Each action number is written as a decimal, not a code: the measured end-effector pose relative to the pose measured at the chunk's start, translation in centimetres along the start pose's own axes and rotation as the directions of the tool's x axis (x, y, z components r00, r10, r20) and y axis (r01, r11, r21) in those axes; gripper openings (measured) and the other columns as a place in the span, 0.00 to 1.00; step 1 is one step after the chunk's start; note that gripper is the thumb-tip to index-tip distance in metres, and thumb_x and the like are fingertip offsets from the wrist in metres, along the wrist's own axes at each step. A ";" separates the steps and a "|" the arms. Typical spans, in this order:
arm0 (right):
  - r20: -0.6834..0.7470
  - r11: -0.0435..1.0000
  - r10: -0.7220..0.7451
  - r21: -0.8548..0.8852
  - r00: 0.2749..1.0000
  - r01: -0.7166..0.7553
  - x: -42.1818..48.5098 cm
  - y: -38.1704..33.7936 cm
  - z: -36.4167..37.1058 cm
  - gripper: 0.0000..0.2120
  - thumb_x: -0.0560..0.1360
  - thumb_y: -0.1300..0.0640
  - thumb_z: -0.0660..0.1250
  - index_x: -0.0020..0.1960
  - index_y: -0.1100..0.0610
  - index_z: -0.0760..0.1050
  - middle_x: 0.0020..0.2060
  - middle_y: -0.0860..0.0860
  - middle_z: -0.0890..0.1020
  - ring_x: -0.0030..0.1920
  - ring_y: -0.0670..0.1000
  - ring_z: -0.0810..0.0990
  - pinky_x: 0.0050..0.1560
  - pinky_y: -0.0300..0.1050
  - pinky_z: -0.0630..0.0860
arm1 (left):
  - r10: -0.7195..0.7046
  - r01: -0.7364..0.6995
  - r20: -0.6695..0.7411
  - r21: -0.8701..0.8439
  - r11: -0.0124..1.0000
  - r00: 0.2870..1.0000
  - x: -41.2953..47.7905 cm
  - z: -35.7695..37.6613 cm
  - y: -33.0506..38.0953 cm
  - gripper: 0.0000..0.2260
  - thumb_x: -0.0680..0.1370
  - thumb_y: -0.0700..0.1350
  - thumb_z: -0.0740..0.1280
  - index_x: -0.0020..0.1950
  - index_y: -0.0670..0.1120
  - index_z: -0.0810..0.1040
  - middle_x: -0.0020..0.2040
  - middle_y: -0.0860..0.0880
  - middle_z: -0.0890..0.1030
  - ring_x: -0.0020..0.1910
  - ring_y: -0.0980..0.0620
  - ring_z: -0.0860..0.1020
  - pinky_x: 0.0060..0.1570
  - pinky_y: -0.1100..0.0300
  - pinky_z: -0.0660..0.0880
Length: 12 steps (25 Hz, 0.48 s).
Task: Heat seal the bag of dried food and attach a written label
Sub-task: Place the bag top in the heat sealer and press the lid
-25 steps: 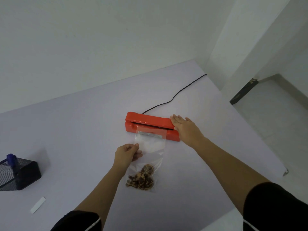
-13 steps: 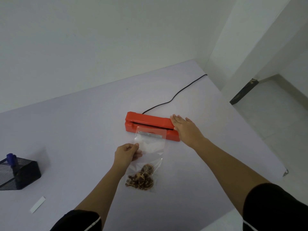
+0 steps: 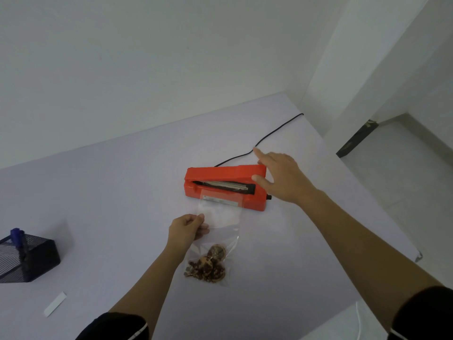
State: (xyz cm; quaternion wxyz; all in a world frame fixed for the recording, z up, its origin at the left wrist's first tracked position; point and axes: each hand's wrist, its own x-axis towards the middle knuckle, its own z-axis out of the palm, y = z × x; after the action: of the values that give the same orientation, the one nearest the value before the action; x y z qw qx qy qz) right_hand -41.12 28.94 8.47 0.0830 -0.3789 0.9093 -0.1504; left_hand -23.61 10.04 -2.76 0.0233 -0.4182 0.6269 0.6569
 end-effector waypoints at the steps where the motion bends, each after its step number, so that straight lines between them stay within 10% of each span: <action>1: -0.021 0.999 0.012 0.046 1.000 -0.011 0.3 -0.9 -1.1 0.32 0.76 0.46 0.62 0.75 0.54 0.54 0.58 0.52 0.76 0.61 0.53 0.72 0.69 0.53 0.61 | -0.003 0.003 -0.003 -0.002 1.000 1.000 0.0 0.0 0.0 0.11 0.77 0.45 0.67 0.44 0.37 0.81 0.39 0.41 0.84 0.36 0.48 0.83 0.36 0.63 0.78; 7: -0.048 0.786 0.019 0.618 0.999 0.014 4.0 -8.8 -4.8 0.33 0.72 0.46 0.70 0.72 0.50 0.59 0.61 0.46 0.77 0.65 0.45 0.71 0.62 0.40 0.61 | -0.010 0.009 -0.014 -0.007 1.000 1.000 0.1 0.1 -0.1 0.09 0.76 0.44 0.68 0.45 0.38 0.81 0.39 0.41 0.84 0.36 0.48 0.83 0.37 0.61 0.79; 12: 0.208 0.524 -0.218 0.849 0.954 -0.065 7.3 -13.7 -4.4 0.30 0.81 0.50 0.55 0.76 0.51 0.42 0.77 0.48 0.50 0.76 0.45 0.50 0.69 0.39 0.49 | -0.018 0.017 -0.032 -0.010 1.000 0.999 0.1 0.4 0.0 0.09 0.77 0.44 0.67 0.44 0.38 0.81 0.39 0.40 0.84 0.38 0.46 0.82 0.41 0.59 0.80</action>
State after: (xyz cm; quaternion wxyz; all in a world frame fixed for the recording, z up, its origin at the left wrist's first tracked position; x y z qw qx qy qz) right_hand -38.29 15.50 16.91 0.3813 -0.3480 0.6809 -0.5195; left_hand -23.87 10.28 -2.94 0.0170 -0.4343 0.6203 0.6530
